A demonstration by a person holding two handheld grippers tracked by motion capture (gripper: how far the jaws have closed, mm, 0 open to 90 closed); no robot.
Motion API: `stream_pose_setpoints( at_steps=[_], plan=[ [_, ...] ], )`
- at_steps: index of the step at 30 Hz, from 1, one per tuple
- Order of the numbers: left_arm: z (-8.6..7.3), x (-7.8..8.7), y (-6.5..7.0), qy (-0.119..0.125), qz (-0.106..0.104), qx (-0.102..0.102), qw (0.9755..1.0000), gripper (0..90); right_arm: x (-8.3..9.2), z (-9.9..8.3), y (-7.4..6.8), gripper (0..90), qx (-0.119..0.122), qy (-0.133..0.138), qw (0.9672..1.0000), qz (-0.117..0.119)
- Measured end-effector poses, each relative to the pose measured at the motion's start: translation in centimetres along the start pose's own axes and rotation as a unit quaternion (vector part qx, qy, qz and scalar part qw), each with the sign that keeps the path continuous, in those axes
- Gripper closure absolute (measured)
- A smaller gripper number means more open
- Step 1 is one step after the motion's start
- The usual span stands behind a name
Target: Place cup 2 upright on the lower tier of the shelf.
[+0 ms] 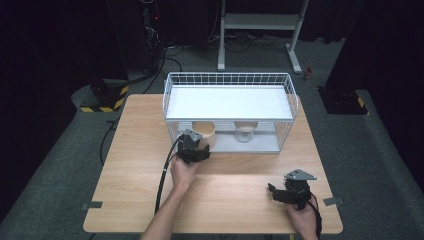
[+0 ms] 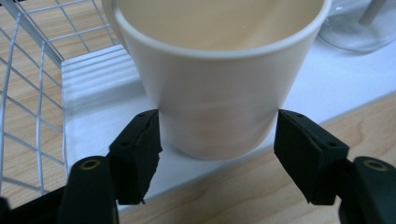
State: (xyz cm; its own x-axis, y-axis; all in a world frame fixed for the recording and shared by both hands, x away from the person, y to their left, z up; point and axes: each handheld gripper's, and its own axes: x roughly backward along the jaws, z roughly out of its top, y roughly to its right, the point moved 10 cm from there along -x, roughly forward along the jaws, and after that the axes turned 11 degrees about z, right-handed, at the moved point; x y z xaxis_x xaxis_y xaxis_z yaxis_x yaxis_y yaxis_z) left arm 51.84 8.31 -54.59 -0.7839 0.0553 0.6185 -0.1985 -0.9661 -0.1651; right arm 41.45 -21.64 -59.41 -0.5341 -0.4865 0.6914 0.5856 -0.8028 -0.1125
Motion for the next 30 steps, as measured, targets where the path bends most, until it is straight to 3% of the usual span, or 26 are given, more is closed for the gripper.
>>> stream_pose_setpoints(
  at_steps=[7,12,17,25,30],
  plan=[
    [0.1,-0.3,-0.1,0.001,0.002,0.009,1.0,39.9,0.0,0.0,0.0,19.0,0.0,0.0,1.0,0.0],
    [0.0,-1.0,-0.3,-0.009,0.006,0.027,0.9996,45.4,0.0,0.0,0.0,19.1,0.0,0.0,1.0,0.0],
    [0.3,-1.2,-0.3,-0.014,0.017,0.016,0.9996,48.7,0.0,0.0,0.0,19.0,0.0,0.0,1.0,0.0],
    [0.9,-1.6,-0.6,-0.014,0.022,0.016,0.9995,56.0,0.0,0.0,0.0,19.0,-0.002,0.0,1.0,0.0],
    [0.8,-2.1,-0.3,-0.023,0.016,0.035,0.999,61.5,0.0,0.0,0.0,19.0,-0.003,0.0,1.0,0.0]
  ],
)
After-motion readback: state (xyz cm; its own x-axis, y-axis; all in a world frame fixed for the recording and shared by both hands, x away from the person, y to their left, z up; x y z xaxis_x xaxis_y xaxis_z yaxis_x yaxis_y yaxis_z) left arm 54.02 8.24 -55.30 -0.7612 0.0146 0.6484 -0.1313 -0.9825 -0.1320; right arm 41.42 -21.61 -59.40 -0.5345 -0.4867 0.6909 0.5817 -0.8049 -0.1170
